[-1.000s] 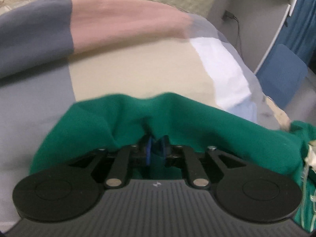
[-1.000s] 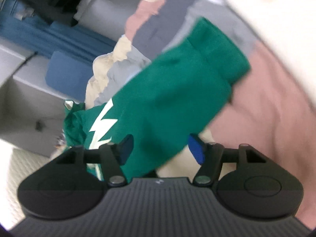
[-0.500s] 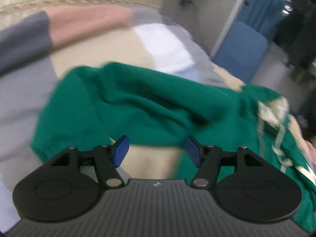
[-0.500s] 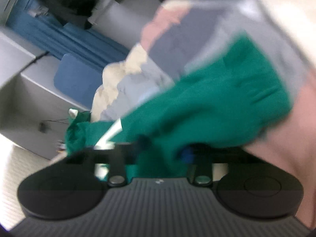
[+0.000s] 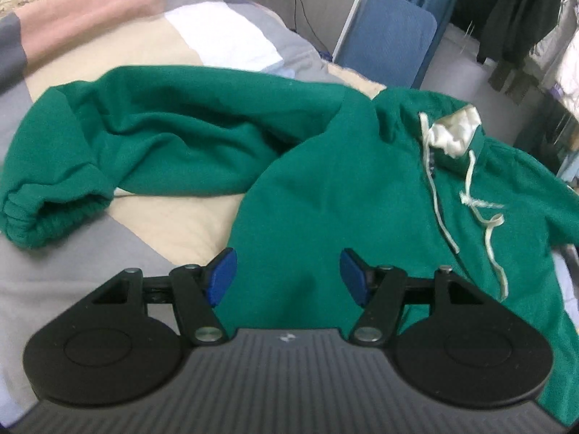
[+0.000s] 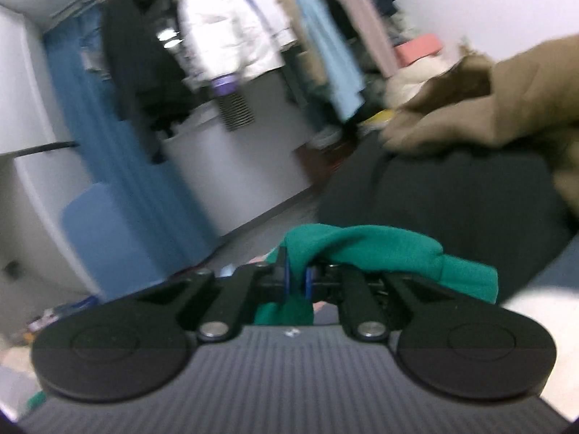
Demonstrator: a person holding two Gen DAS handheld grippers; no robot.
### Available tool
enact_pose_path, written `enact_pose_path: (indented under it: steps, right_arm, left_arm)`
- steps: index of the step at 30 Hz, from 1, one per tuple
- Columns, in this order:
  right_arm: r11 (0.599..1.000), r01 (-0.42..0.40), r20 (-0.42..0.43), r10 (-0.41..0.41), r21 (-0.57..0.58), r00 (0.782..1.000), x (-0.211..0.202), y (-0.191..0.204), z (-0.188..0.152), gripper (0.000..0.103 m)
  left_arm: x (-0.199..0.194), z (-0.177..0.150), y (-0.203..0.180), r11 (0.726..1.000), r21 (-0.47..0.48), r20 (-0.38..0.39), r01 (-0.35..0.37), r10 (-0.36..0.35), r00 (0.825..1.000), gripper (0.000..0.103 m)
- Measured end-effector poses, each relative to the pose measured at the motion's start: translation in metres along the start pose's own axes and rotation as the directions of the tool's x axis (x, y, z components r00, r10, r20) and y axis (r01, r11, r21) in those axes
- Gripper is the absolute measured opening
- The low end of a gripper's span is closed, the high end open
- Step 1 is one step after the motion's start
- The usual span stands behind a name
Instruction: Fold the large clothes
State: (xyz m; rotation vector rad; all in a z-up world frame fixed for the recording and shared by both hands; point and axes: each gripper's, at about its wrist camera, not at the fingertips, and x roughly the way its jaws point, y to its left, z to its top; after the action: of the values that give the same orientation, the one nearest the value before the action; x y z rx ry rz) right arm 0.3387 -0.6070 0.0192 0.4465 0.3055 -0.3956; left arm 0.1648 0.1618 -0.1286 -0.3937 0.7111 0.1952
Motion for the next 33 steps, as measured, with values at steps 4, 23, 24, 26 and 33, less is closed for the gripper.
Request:
enact_pose_path:
  steps: [4, 23, 24, 26, 33]
  right_arm:
    - [0.997, 0.072, -0.056, -0.074, -0.027, 0.996, 0.039, -0.009, -0.024, 0.01]
    - [0.979, -0.198, -0.431, 0.161, -0.04, 0.888, -0.069, 0.0, -0.111, 0.073]
    - [0.971, -0.239, -0.481, 0.197, -0.027, 0.855, -0.08, 0.002, -0.117, 0.073]
    - [0.956, -0.283, -0.515, 0.204, -0.079, 0.833, -0.107, 0.009, -0.127, 0.071]
    - [0.883, -0.466, -0.665, 0.318, -0.051, 0.676, -0.152, 0.018, -0.163, 0.073]
  left_arm:
    - [0.018, 0.001, -0.002, 0.998, 0.023, -0.013, -0.054, 0.054, 0.998, 0.068]
    - [-0.011, -0.007, 0.017, 0.992, -0.026, -0.056, -0.121, 0.119, 0.991, 0.071]
    - [-0.016, -0.009, 0.019, 0.991, -0.031, -0.063, -0.133, 0.131, 0.989, 0.072]
    - [-0.02, -0.013, 0.023, 0.989, -0.037, -0.112, -0.142, 0.137, 0.984, 0.074]
    - [-0.019, -0.024, 0.028, 0.99, -0.042, -0.177, -0.133, 0.123, 0.976, 0.078]
